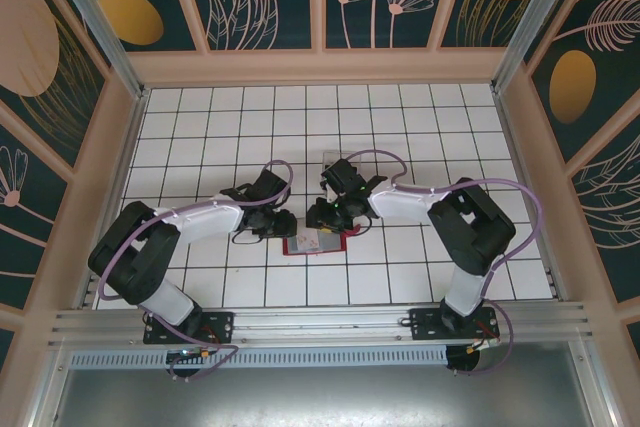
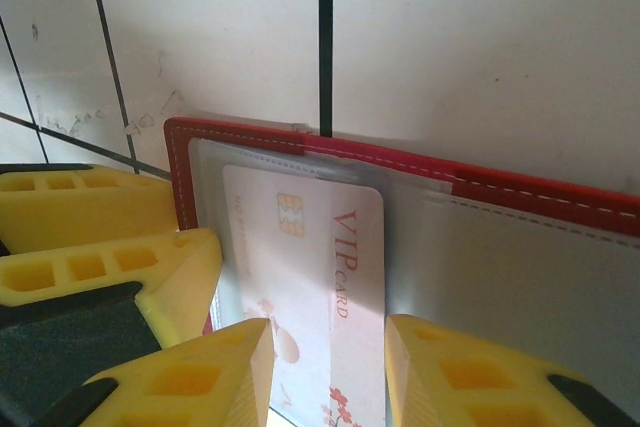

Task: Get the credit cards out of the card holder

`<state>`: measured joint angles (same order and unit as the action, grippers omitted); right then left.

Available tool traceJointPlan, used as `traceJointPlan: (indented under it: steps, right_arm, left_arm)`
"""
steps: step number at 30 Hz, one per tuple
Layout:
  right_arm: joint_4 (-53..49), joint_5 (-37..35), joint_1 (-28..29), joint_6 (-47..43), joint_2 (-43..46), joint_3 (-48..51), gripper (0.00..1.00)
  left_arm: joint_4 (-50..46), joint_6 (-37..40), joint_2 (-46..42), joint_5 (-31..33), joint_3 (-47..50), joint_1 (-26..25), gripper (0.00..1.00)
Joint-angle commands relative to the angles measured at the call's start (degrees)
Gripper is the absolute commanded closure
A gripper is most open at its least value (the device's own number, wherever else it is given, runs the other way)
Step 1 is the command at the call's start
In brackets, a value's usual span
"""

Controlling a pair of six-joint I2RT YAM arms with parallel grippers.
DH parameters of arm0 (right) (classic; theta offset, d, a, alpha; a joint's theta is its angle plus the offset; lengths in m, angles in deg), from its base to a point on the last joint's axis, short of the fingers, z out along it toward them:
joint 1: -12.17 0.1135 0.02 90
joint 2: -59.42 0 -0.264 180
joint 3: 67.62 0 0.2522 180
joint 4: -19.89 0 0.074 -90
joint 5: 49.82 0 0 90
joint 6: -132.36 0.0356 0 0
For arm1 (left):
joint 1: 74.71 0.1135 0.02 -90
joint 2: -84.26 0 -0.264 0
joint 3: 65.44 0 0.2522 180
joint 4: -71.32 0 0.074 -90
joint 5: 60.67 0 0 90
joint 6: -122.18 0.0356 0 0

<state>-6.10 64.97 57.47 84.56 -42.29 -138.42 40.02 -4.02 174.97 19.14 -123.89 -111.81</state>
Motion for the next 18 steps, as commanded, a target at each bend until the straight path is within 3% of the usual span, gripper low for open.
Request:
traceJointPlan:
  steps: [1, 18]
  right_arm:
    - [0.9, 1.1, -0.3, -1.3, -1.5, 0.8, 0.66]
    - [7.9, 5.1, -0.6, 0.6, -2.5, 5.0, 0.77]
  left_arm:
    - [-4.0, 1.4, 2.0, 2.8, 0.3, -0.3, 0.65]
    - [-5.1, 1.6, 2.7, 3.3, -1.3, -0.7, 0.66]
